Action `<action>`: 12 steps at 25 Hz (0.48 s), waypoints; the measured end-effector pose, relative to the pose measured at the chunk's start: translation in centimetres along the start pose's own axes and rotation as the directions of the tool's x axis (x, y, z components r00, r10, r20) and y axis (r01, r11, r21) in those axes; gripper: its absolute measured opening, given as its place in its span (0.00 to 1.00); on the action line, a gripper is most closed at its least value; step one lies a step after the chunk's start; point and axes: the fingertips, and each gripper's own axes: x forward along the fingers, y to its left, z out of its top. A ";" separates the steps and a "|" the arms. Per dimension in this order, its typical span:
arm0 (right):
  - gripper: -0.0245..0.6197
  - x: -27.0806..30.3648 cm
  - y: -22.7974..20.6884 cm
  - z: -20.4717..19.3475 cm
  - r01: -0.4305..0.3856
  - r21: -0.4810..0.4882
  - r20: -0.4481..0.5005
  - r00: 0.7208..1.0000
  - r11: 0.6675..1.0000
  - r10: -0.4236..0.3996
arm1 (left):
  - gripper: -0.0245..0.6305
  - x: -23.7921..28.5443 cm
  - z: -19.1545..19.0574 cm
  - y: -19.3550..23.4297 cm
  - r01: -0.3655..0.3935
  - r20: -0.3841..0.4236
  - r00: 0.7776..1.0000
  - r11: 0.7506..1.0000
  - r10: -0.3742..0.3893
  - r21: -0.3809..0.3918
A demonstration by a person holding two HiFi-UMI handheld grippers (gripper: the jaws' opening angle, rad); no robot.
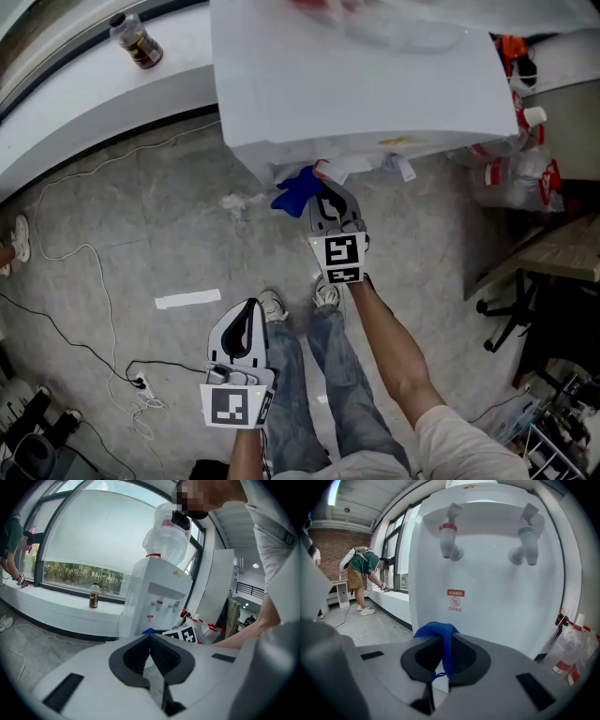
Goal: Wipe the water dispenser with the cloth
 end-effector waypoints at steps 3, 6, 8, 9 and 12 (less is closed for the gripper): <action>0.10 1.9 2.1 0.0 -0.031 -0.007 -0.019 0.999 1.000 0.030 | 0.06 -0.6 -0.3 1.3 -0.018 -0.001 1.000 1.000 0.018 -0.008; 0.10 3.8 3.6 -0.6 -0.060 -0.017 -0.054 0.997 0.998 0.059 | 0.06 -1.0 -0.5 2.3 -0.035 -0.003 0.999 0.999 0.035 -0.018; 0.10 4.7 4.1 -0.8 -0.073 -0.021 -0.067 0.995 0.997 0.072 | 0.06 -1.1 -0.6 2.7 -0.036 -0.005 0.999 0.999 0.036 -0.022; 0.10 5.1 4.2 -0.9 -0.077 -0.022 -0.072 0.995 0.997 0.076 | 0.06 -1.1 -0.8 2.9 -0.037 -0.006 0.999 0.999 0.037 -0.024; 0.10 5.8 4.6 -1.6 -0.095 -0.026 -0.095 0.991 0.995 0.092 | 0.06 -1.2 -1.2 3.1 -0.044 -0.012 0.999 0.999 0.043 -0.028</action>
